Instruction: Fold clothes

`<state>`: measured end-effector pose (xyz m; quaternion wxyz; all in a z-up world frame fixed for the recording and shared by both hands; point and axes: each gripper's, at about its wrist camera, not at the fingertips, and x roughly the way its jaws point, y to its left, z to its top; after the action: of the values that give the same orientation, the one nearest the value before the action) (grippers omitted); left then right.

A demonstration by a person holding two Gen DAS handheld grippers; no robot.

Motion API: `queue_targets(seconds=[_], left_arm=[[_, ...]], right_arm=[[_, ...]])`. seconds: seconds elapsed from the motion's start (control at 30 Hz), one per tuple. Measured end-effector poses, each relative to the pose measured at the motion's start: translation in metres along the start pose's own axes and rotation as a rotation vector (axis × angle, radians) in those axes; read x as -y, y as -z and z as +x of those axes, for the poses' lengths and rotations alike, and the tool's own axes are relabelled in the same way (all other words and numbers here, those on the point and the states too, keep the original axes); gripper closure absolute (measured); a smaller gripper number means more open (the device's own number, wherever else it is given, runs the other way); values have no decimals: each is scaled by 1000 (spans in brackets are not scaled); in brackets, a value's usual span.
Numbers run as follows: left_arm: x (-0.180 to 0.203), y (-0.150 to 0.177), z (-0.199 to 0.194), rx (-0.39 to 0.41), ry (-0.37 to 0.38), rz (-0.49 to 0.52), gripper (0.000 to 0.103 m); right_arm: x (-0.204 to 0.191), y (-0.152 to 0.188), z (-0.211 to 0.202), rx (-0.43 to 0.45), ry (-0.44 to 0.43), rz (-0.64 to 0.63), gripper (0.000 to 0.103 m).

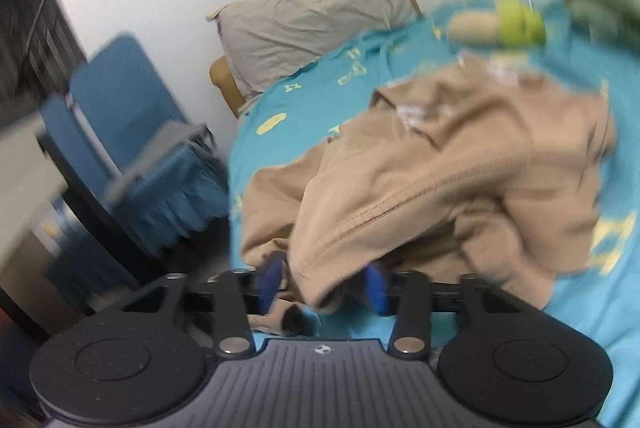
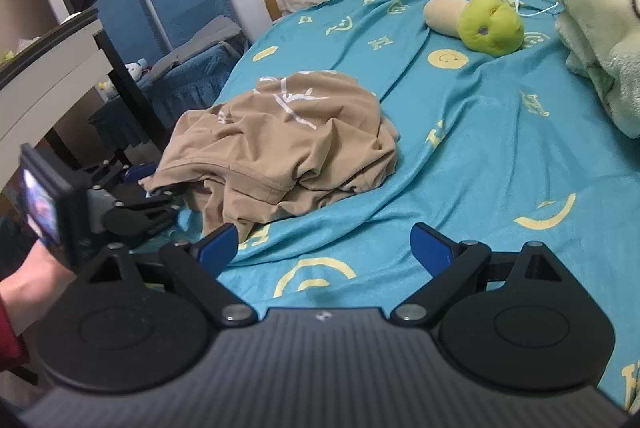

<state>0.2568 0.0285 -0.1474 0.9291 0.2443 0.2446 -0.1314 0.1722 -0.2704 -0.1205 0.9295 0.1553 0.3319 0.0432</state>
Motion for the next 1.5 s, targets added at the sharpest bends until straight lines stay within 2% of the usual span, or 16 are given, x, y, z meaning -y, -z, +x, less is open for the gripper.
queue_targets(seconds=[0.07, 0.27, 0.47, 0.6, 0.7, 0.83, 0.9, 1.0, 1.13, 1.2, 1.3, 1.4, 1.5], left_arm=[[-5, -10, -14, 46, -17, -7, 92], [-19, -43, -97, 279, 9, -154, 96], [14, -60, -195, 452, 73, -195, 97], [28, -65, -264, 558, 194, -268, 97], [37, -56, -293, 592, 222, -313, 97], [43, -36, -300, 561, 217, -368, 97], [38, -31, -290, 540, 182, -376, 97], [20, -33, -264, 490, 159, -424, 97], [9, -29, -241, 404, 191, -477, 97], [12, -27, -231, 338, 233, -461, 96], [23, -26, -214, 242, 254, -412, 96], [26, -16, -201, 181, 244, -398, 95], [19, -9, -193, 138, 229, -433, 95]], right_arm=[[-1, -1, -4, 36, 19, -10, 9], [-4, -1, -21, 164, 58, -48, 9], [-18, 3, -42, 228, -22, -66, 9], [-33, 11, -59, 258, -116, -152, 9], [-46, 19, -71, 285, -152, -217, 9], [-57, 27, -79, 276, -194, -237, 9], [-58, 30, -75, 262, -154, -228, 9], [-43, 29, -70, 255, -58, -150, 9], [-10, 22, -73, 280, 19, 41, 9], [9, 22, -71, 260, 46, 160, 9], [31, 25, -65, 224, 95, 282, 9], [39, 29, -55, 161, 120, 322, 9], [32, 32, -40, 65, 98, 287, 9]])
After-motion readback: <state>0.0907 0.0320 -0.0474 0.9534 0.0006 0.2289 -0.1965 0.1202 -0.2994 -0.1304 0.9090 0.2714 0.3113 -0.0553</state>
